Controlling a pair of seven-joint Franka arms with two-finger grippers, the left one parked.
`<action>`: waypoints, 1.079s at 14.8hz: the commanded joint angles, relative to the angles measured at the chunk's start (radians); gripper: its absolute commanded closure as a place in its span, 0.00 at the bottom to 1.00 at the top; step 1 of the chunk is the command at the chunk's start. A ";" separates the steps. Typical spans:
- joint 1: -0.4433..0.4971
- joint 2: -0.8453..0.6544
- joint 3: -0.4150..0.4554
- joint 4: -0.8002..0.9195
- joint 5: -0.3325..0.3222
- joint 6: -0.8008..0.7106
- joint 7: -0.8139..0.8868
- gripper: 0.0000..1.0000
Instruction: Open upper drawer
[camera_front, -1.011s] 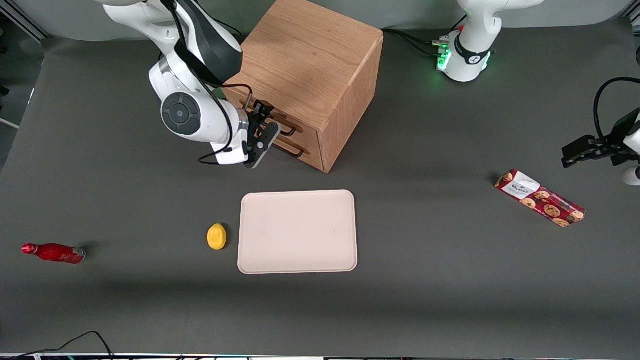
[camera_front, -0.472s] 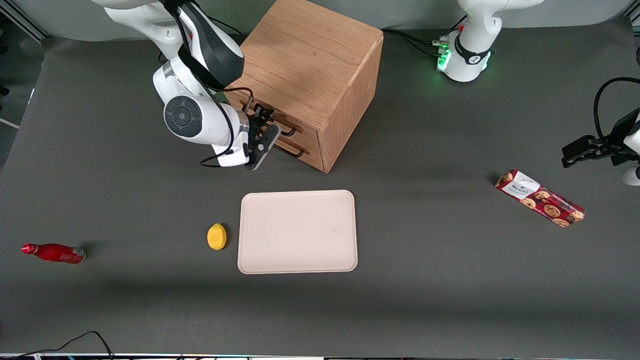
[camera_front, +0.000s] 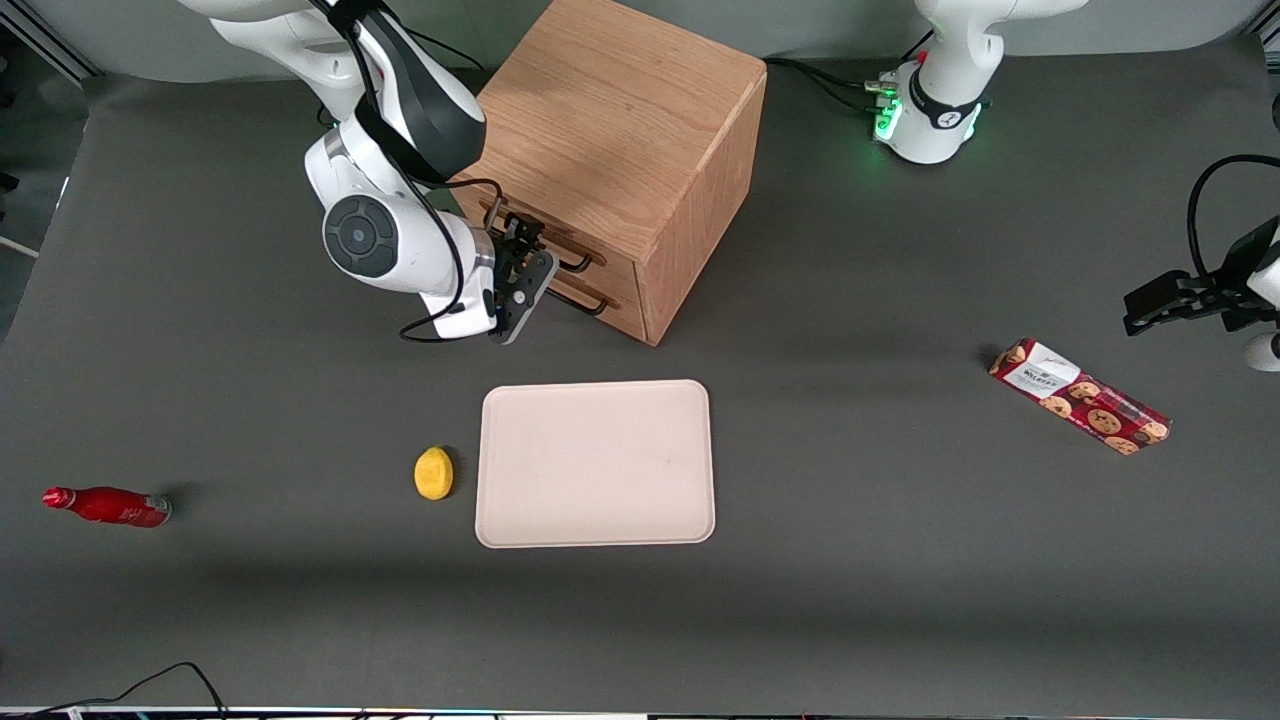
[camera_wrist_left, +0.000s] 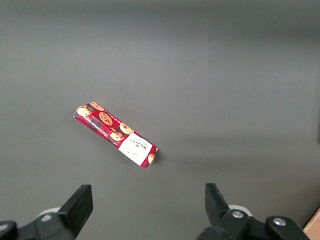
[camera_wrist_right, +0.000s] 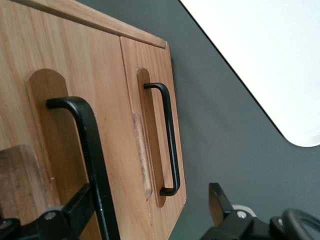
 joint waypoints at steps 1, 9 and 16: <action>-0.006 -0.030 -0.007 -0.022 0.012 0.041 -0.032 0.00; -0.009 -0.001 -0.013 -0.013 -0.044 0.080 -0.033 0.00; -0.008 0.032 -0.064 0.002 -0.077 0.109 -0.066 0.00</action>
